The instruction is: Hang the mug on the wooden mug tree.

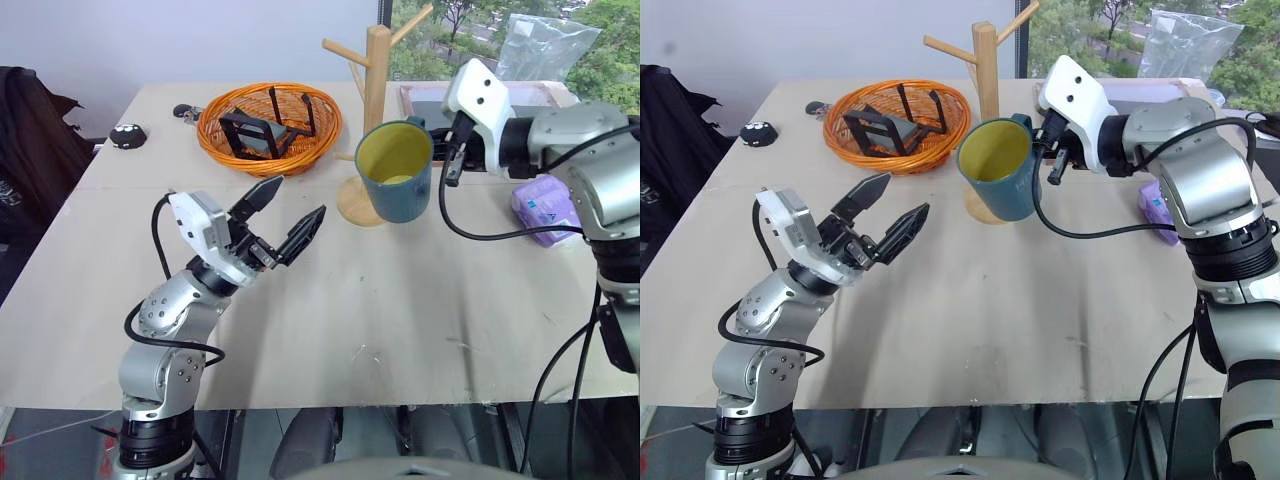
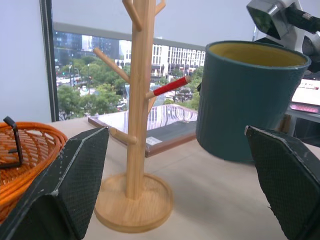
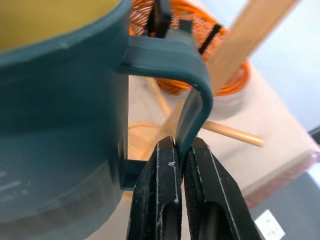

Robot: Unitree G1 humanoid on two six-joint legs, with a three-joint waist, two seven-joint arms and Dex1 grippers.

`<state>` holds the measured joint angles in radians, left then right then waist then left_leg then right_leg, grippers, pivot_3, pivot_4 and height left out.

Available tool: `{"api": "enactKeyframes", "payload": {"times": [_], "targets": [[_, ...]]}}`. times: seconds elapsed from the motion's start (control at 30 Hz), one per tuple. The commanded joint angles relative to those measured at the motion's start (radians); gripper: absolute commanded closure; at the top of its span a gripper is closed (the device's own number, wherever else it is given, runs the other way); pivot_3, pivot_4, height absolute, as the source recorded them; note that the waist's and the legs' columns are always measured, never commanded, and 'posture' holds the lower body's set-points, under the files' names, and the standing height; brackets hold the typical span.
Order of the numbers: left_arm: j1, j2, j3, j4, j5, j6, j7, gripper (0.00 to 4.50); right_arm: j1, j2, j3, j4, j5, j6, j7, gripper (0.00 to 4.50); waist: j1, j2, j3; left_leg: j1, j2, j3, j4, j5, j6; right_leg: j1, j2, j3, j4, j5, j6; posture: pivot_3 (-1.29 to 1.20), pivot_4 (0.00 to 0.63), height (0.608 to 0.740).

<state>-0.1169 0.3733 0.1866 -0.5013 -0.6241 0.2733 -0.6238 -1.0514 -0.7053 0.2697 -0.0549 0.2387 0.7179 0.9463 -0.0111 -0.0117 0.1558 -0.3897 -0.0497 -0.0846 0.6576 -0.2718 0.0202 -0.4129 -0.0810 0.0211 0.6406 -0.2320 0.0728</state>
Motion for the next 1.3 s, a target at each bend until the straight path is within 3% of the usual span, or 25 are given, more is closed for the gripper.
{"api": "enactKeyframes", "payload": {"times": [0.03, 0.57, 0.67, 0.9, 0.93, 1.3], "targets": [[0.001, -0.001, 0.01, -0.033, -0.009, -0.033, 0.006, 0.0, -0.079, 0.004, 0.031, 0.027, -0.053, 0.016, 0.018, 4.47, -0.001, 0.0, 0.0, -0.001, 0.0, 0.0, 0.0, 0.0, 0.0, -0.001, 0.0, 0.0, 0.0, 0.0, 0.0, 0.0, 0.15, 0.74], [0.012, -0.013, -0.017, -0.037, -0.019, -0.048, 0.002, 0.0, -0.205, 0.105, 0.099, 0.206, -0.191, -0.026, 0.036, 4.47, -0.003, 0.0, 0.0, -0.004, 0.0, 0.0, 0.0, 0.0, 0.0, -0.004, 0.0, 0.0, 0.0, 0.0, 0.0, 0.0, 0.15, 0.74], [0.01, -0.013, -0.025, -0.035, -0.021, -0.046, -0.002, 0.0, -0.216, 0.122, 0.095, 0.226, -0.203, -0.033, 0.035, 3.69, -0.003, 0.0, 0.0, -0.004, 0.0, 0.0, 0.0, 0.0, 0.0, -0.004, 0.0, 0.0, 0.001, 0.0, 0.0, 0.0, 0.15, 0.74], [0.013, -0.012, -0.038, -0.041, -0.031, -0.039, -0.007, 0.0, -0.222, 0.118, 0.063, 0.261, -0.208, -0.036, 0.043, 0.3, -0.003, 0.0, 0.0, -0.004, 0.0, 0.0, 0.0, 0.0, 0.0, -0.004, 0.0, 0.0, 0.0, 0.0, 0.0, 0.0, 0.15, 0.74], [0.013, -0.012, -0.038, -0.04, -0.032, -0.038, -0.007, 0.0, -0.228, 0.118, 0.051, 0.273, -0.207, -0.036, 0.036, 0.05, -0.003, 0.0, 0.0, -0.004, 0.0, 0.0, 0.0, 0.0, 0.0, -0.004, 0.0, 0.0, 0.001, 0.0, 0.0, 0.0, 0.15, 0.74], [-0.008, 0.006, -0.041, -0.025, -0.047, -0.022, -0.027, 0.0, -0.275, 0.092, -0.055, 0.367, -0.197, -0.022, -0.002, 0.05, -0.003, 0.0, 0.0, -0.004, 0.0, 0.0, 0.0, 0.0, 0.0, -0.004, 0.0, 0.0, 0.0, 0.0, 0.0, 0.0, 0.15, 0.74]]}}
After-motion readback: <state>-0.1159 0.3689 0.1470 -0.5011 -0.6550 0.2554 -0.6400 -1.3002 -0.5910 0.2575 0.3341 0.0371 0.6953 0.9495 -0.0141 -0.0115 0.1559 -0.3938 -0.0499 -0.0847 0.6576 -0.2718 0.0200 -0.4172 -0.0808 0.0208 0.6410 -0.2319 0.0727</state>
